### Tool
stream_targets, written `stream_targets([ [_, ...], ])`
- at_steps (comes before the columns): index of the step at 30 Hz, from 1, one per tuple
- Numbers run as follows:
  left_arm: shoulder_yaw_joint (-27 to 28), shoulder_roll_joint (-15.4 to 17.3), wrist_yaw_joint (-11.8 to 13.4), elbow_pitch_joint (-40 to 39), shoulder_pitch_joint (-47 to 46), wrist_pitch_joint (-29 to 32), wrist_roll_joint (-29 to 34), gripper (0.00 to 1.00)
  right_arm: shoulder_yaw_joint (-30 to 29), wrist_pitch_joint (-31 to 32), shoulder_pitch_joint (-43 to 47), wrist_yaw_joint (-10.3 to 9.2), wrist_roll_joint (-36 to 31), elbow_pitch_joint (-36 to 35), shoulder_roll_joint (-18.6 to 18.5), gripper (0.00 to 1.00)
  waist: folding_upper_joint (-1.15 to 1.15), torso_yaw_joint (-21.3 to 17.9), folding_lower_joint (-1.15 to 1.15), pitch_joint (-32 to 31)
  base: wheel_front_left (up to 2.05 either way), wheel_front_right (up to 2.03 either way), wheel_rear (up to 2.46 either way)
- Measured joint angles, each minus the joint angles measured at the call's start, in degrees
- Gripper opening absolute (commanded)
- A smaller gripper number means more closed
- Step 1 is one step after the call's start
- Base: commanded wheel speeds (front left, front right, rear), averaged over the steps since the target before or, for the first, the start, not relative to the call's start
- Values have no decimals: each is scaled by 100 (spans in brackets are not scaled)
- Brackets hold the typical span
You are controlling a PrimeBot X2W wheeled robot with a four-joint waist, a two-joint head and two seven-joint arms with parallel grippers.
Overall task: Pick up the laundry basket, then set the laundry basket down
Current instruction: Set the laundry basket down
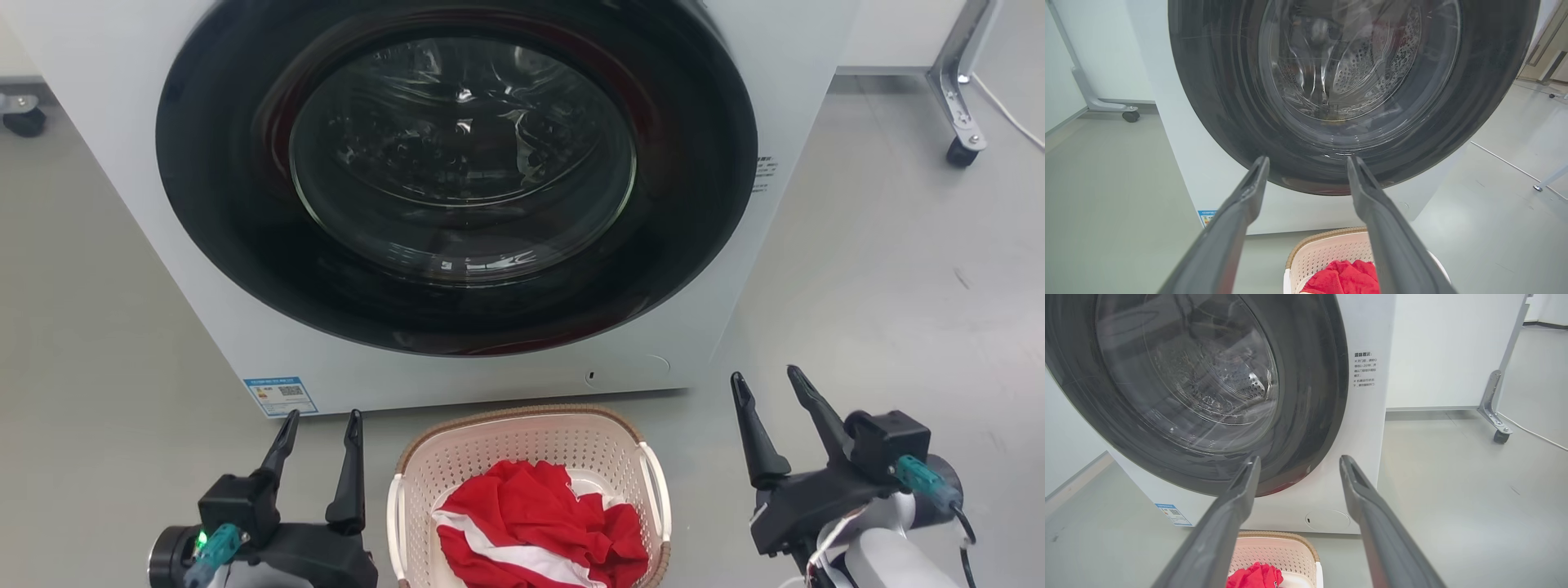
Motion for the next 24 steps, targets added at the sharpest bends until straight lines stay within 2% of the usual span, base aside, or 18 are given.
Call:
stream_targets([
  [12, 245, 37, 99, -893, 753, -1, 235, 100, -357, -15, 824, -177, -189, -744, -40, 100, 0, -24, 0, -200, 0, 0, 0],
  [24, 458, 9, 149, -1234, 1230, -1, 402, 100, -547, -15, 1207, -230, -512, -1207, -57, 100, 0, -37, 1, -334, 0, 0, 0],
])
